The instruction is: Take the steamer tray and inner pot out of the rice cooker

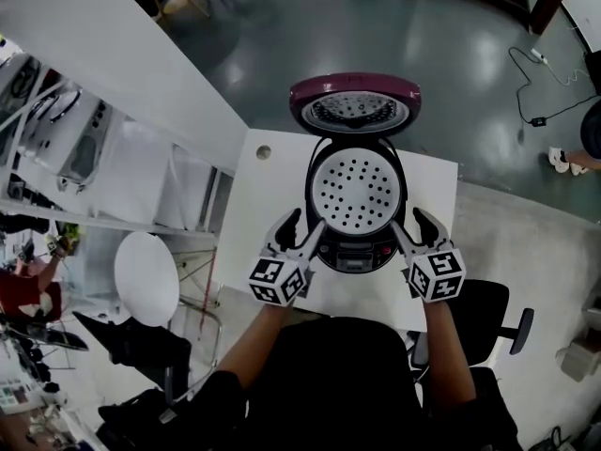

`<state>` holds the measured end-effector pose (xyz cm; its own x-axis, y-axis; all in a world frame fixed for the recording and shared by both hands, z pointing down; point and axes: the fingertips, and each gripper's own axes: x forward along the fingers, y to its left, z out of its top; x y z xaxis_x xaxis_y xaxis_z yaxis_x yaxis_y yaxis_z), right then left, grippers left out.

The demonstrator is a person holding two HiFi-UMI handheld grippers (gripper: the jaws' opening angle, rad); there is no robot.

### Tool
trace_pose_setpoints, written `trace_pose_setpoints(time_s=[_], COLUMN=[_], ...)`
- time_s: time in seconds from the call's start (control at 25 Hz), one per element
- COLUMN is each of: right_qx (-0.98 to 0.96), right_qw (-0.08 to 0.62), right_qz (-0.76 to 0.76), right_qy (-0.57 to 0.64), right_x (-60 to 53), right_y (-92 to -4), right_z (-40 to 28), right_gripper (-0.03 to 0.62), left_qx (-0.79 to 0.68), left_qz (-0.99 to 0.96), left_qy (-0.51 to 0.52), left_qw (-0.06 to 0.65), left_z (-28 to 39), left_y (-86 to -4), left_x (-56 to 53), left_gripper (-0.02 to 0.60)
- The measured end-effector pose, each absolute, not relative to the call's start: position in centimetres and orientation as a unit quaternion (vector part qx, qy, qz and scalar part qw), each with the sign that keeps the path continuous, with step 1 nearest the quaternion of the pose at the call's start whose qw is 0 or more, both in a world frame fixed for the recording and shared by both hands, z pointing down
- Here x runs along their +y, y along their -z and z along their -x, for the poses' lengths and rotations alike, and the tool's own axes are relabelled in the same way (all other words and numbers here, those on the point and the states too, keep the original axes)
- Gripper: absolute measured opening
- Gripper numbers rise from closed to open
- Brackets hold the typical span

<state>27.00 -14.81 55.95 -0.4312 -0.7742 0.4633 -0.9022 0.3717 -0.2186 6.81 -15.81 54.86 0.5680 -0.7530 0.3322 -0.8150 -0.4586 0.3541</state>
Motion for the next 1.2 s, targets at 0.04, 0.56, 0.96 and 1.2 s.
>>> trace_pose_setpoints(time_s=[0.04,0.56,0.96,1.2], right_qx=[-0.812,-0.788,-0.764,-0.757], right_qw=[0.141,0.201,0.242,0.301], right_qz=[-0.518,-0.528,-0.541,-0.529], right_qy=[-0.23,-0.244,-0.256,-0.238], right_x=[-15.1,-18.1,-21.1,-22.2], right_y=[-56.0,-59.2,-62.6,-64.5], right_z=[-26.9,-26.1,-26.5,-26.1], right_gripper=[0.198,0.198,0.198,0.198], left_qx=[-0.456,-0.434,-0.414,-0.397], left_qz=[-0.853,-0.86,-0.856,-0.859], left_qy=[-0.068,-0.096,-0.152,-0.221], left_qw=[0.244,0.249,0.27,0.235], left_z=[-6.7,-6.8,-7.6,-8.1], left_y=[-55.1,-57.9,-61.4,-63.2], left_x=[-16.2,-21.2,-23.6,-24.2], left_gripper=[0.23,0.235,0.242,0.245])
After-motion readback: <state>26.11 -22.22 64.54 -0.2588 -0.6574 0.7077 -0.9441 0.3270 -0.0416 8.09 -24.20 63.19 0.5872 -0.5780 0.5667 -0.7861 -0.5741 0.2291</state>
